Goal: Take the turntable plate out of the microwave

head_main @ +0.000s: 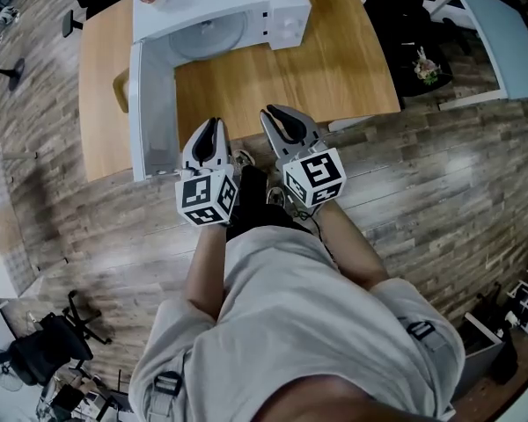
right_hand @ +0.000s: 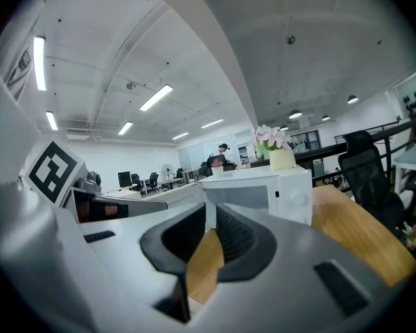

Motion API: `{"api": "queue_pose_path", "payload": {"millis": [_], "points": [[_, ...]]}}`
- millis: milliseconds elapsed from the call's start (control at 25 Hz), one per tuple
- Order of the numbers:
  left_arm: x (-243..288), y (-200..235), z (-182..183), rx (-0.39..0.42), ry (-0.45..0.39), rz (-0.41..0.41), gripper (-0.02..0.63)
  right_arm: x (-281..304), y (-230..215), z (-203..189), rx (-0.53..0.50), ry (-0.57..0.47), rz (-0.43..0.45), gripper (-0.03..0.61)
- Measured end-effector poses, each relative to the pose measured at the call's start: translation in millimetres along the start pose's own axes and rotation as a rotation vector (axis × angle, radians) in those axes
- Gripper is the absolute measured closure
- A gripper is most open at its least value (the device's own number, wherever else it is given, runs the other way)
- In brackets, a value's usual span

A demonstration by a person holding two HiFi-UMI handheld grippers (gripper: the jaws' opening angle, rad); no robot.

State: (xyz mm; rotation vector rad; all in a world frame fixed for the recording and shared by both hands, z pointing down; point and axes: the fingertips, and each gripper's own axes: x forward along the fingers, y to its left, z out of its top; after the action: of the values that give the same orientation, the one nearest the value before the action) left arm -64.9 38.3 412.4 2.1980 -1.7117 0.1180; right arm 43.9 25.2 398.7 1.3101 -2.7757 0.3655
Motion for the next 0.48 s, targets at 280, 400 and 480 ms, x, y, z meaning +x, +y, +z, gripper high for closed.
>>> {"api": "queue_pose_path", "payload": {"millis": [280, 400, 480], "points": [[51, 28, -2, -0.040, 0.032, 0.005, 0.563, 47, -23, -13, 0.005, 0.058, 0.004, 0.520], [77, 41, -2, -0.057, 0.050, -0.002, 0.563, 72, -33, -18, 0.009, 0.083, 0.001, 0.520], [95, 52, -4, -0.077, 0.071, -0.010, 0.563, 89, -41, -23, 0.016, 0.107, -0.004, 0.518]]}}
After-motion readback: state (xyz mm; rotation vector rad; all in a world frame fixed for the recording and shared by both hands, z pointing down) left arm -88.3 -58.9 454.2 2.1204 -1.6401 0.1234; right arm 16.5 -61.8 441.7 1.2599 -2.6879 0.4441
